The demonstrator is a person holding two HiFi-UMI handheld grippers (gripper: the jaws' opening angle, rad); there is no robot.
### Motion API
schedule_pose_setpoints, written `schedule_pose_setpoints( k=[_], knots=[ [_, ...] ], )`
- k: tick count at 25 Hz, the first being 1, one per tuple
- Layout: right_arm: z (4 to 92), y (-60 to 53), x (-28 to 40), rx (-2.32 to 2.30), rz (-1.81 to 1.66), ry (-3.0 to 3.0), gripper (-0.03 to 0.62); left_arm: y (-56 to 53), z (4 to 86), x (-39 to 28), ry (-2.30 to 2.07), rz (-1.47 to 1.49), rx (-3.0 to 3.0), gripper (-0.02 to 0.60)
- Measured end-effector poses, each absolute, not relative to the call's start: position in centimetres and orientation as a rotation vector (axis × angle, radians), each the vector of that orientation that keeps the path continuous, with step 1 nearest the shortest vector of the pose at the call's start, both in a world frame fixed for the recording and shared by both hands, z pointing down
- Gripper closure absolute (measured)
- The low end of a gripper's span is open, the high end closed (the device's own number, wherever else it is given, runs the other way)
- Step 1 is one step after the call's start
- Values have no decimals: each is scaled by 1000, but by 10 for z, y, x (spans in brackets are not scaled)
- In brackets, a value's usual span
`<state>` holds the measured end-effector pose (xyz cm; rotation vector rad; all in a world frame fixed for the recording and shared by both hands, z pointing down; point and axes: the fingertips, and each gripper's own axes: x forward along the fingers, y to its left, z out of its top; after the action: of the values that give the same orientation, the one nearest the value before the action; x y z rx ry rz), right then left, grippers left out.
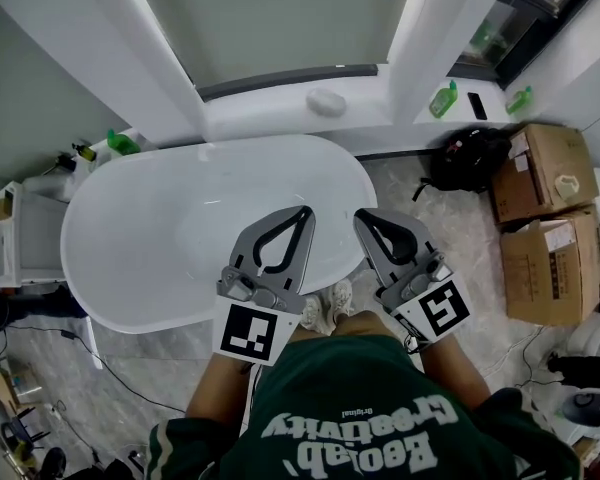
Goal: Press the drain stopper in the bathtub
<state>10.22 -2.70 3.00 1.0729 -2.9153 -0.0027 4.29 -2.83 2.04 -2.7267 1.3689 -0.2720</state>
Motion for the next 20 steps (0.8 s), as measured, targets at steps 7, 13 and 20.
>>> schedule_pose_setpoints(
  k=[7,13,20],
  knots=[
    [37,-32,104,1026,-15,-2918,580,-39,30,39,1491,-251,-2737,572],
    [41,-42,106,1014,-17,-2927,580,-47,29,46,1466,-289,-2685,572],
    [53,-47,101,942,10,-2917,580,-54,44,48,1491,-346,-2715,572]
  ],
)
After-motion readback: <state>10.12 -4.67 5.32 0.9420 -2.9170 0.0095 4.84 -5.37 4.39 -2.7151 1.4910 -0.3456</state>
